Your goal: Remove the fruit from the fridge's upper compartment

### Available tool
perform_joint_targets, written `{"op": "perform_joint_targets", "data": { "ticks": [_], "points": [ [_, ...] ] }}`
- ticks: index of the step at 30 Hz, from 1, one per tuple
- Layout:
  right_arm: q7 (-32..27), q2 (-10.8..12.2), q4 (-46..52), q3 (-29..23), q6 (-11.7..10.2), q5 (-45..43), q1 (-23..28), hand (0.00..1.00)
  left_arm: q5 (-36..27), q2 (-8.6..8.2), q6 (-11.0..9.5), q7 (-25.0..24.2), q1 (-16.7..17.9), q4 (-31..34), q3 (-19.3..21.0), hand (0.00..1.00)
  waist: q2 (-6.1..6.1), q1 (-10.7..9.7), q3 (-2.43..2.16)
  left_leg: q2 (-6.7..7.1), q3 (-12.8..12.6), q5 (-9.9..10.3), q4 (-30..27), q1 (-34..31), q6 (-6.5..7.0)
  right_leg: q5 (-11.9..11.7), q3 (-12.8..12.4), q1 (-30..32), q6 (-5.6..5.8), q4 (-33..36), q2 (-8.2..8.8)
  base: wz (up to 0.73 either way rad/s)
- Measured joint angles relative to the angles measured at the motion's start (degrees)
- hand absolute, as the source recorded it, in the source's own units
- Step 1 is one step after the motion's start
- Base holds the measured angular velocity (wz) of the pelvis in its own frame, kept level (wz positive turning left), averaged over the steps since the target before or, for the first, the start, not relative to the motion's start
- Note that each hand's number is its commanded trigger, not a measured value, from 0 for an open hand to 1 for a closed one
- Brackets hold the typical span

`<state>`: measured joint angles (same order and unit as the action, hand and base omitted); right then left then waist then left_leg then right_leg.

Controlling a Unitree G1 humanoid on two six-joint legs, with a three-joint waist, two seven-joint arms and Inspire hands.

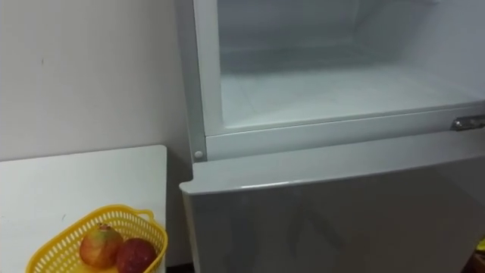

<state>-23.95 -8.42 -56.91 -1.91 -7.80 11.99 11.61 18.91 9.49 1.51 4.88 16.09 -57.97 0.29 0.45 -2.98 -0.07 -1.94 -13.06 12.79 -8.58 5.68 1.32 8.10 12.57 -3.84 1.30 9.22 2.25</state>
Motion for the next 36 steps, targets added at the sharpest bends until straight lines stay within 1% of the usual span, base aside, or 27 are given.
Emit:
{"op": "perform_joint_targets", "data": {
  "ticks": [1,2,4,5,7,10,12,13,16,20,23,26,27,28,29,30,31,32,33,34,35,36],
  "points": [
    [1.8,0.01,-1.47,-0.43,0.86,1.43,-0.08,0.0,0.9,0.01,0.63,-0.44,0.22,-0.01,0.98,0.0,0.0,0.23,0.04,0.06,0.01,0.0,-0.01,0.02,0.0,0.0,-0.02,-0.25,0.0,-0.5,0.0,0.06],
    [2.66,-0.01,-2.2,-0.52,1.34,1.65,-0.23,0.0,0.92,-0.01,1.07,-0.55,0.29,-0.11,1.17,0.0,0.01,0.25,0.05,0.08,0.01,0.0,-0.03,0.02,0.0,0.0,0.01,-0.27,0.0,-0.56,-0.01,0.0],
    [6.37,-0.01,-6.32,-0.57,2.9,1.53,-1.28,0.0,1.03,-0.24,2.57,-0.75,0.54,-0.55,1.6,0.0,0.02,0.29,0.12,0.09,0.01,0.0,-0.08,0.01,0.0,0.0,0.16,-0.26,-0.01,-0.55,-0.02,0.0],
    [7.29,0.0,-7.41,-0.59,3.23,1.53,-1.52,0.0,1.15,-0.46,2.89,-0.75,0.59,-0.56,1.96,0.0,0.04,0.32,0.1,0.09,0.01,0.01,-0.05,0.0,0.01,0.0,0.15,-0.27,-0.02,-0.55,-0.01,0.0],
    [10.49,0.08,-10.01,-0.59,5.0,1.54,-1.78,0.0,2.17,-1.55,3.78,-1.04,0.77,-0.58,3.19,0.0,0.07,0.42,0.08,0.14,0.13,0.02,0.03,-0.03,0.02,0.03,0.21,-0.43,-0.05,-0.58,0.03,0.02],
    [13.05,0.17,-12.07,-0.52,6.68,1.43,-2.08,0.0,2.12,-2.29,4.66,-2.14,0.67,-0.78,3.43,0.0,-0.1,0.44,0.17,0.3,0.72,0.01,-0.19,0.05,0.02,0.14,0.3,-0.85,-0.13,-0.73,0.15,0.07],
    [13.65,0.16,-12.38,-0.5,7.15,1.42,-2.13,0.0,2.06,-2.32,4.99,-2.76,0.03,-1.79,3.42,0.0,-0.29,0.79,0.22,0.39,0.82,0.01,-0.3,0.05,0.03,0.33,0.21,-0.92,-0.15,-0.75,0.21,0.04],
    [14.09,0.16,-12.6,-0.5,7.45,1.38,-2.36,0.0,2.03,-2.32,5.5,-3.2,-0.16,-1.92,3.43,0.0,-0.4,1.1,0.31,0.41,0.78,0.01,-0.36,0.05,0.03,0.42,0.11,-0.93,-0.14,-0.75,0.22,0.0],
    [15.04,0.11,-13.08,-0.67,7.99,1.33,-2.78,0.0,2.01,-2.22,5.62,-3.9,-0.9,-1.79,3.57,0.0,-0.87,1.54,0.39,0.43,0.89,0.02,-0.88,-0.02,0.04,0.51,0.2,-0.86,-0.11,-0.8,0.28,0.01],
    [16.74,0.1,-14.48,-2.7,8.05,2.13,-4.02,0.0,2.09,-2.13,5.6,-4.15,-1.12,-1.79,4.24,0.0,-1.07,1.51,0.41,0.47,0.96,0.04,-0.77,-0.08,0.06,0.69,0.17,-0.81,-0.07,-0.67,0.29,0.0],
    [17.93,0.19,-15.63,-3.35,8.38,5.29,-4.31,0.0,2.06,-2.13,5.61,-4.13,-1.27,-1.78,5.51,0.0,-1.06,1.37,0.39,0.49,1.17,0.04,-0.65,-0.04,0.05,0.8,0.34,-0.98,-0.08,-0.72,0.3,0.04],
    [18.61,0.27,-17.81,-7.15,9.03,11.44,-4.63,0.0,1.95,-2.18,5.51,-4.12,-1.65,-1.54,8.29,0.0,-1.31,1.0,0.3,0.57,1.35,0.05,-0.59,0.05,0.04,0.97,0.23,-1.1,0.01,-0.71,0.38,0.06],
    [18.77,0.27,-18.81,-9.48,9.12,15.66,-4.58,0.0,1.87,-2.17,5.52,-4.0,-1.58,-1.52,9.81,0.0,-1.2,0.25,0.36,0.62,1.73,0.07,-0.62,-0.07,0.05,1.02,0.41,-1.2,0.07,-0.73,0.4,0.14],
    [18.78,0.27,-19.44,-12.45,9.22,21.1,-4.31,0.0,2.03,-2.16,5.56,-3.9,-1.52,-1.44,11.08,0.0,-1.33,-0.48,0.33,0.74,2.06,0.08,-0.52,-0.09,0.06,1.23,0.42,-1.26,0.14,-0.66,0.48,0.16],
    [18.72,0.27,-19.45,-13.92,9.35,23.75,-4.03,0.0,2.02,-2.18,5.57,-3.86,-1.47,-1.23,11.82,0.0,-1.44,-0.78,0.26,0.81,2.14,0.09,-0.44,-0.09,0.06,1.4,0.39,-1.26,0.15,-0.6,0.53,0.1],
    [18.44,0.28,-19.39,-16.51,9.94,29.06,-3.32,0.0,2.02,-2.18,5.57,-3.78,-0.89,-0.5,12.95,0.0,-1.41,-1.48,0.23,0.82,2.13,0.09,-0.38,-0.03,0.06,1.46,0.31,-1.29,0.16,-0.53,0.52,0.0],
    [18.08,0.28,-19.31,-18.51,10.4,34.86,-2.57,0.0,1.99,-2.13,5.55,-3.41,-0.79,-0.04,13.56,0.0,-1.43,-1.78,0.22,0.8,2.21,0.09,-0.39,0.0,0.06,1.49,0.21,-1.26,0.13,-0.47,0.5,0.0],
    [17.9,0.31,-19.34,-19.75,10.46,37.61,-2.57,0.0,1.9,-2.17,5.55,-3.22,-1.06,-0.03,14.01,0.0,-1.38,-1.94,0.19,0.8,2.2,0.09,-0.38,0.0,0.06,1.49,0.2,-1.24,0.13,-0.46,0.5,0.0],
    [17.61,0.34,-19.41,-22.45,10.56,42.59,-2.19,0.0,1.52,-2.18,5.55,-3.06,-1.12,-0.05,14.71,0.0,-1.23,-2.25,0.15,0.79,2.17,0.09,-0.31,0.01,0.06,1.48,0.12,-1.21,0.13,-0.45,0.49,0.0],
    [17.03,0.33,-19.41,-25.48,10.85,47.86,-2.28,0.0,0.78,-2.14,5.54,-2.56,-1.04,-0.06,14.8,0.0,-1.48,-2.98,0.13,0.8,2.14,0.08,-0.14,0.06,0.06,1.48,0.03,-1.13,0.12,-0.41,0.48,0.0],
    [16.88,0.33,-19.41,-26.97,10.97,50.23,-2.45,0.0,0.67,-2.14,5.54,-2.38,-1.03,-0.13,14.92,0.0,-1.34,-3.21,0.17,0.79,2.07,0.08,-0.14,0.08,0.06,1.47,-0.07,-1.08,0.11,-0.39,0.46,-0.09],
    [16.4,0.33,-19.4,-29.13,11.06,54.71,-2.73,0.0,0.29,-2.14,5.53,-1.94,-1.24,-0.55,15.18,0.0,-1.25,-3.49,0.1,0.7,1.68,0.08,-0.13,0.18,0.06,1.43,-0.18,-1.02,0.05,-0.34,0.38,-0.15]
  ]
}}
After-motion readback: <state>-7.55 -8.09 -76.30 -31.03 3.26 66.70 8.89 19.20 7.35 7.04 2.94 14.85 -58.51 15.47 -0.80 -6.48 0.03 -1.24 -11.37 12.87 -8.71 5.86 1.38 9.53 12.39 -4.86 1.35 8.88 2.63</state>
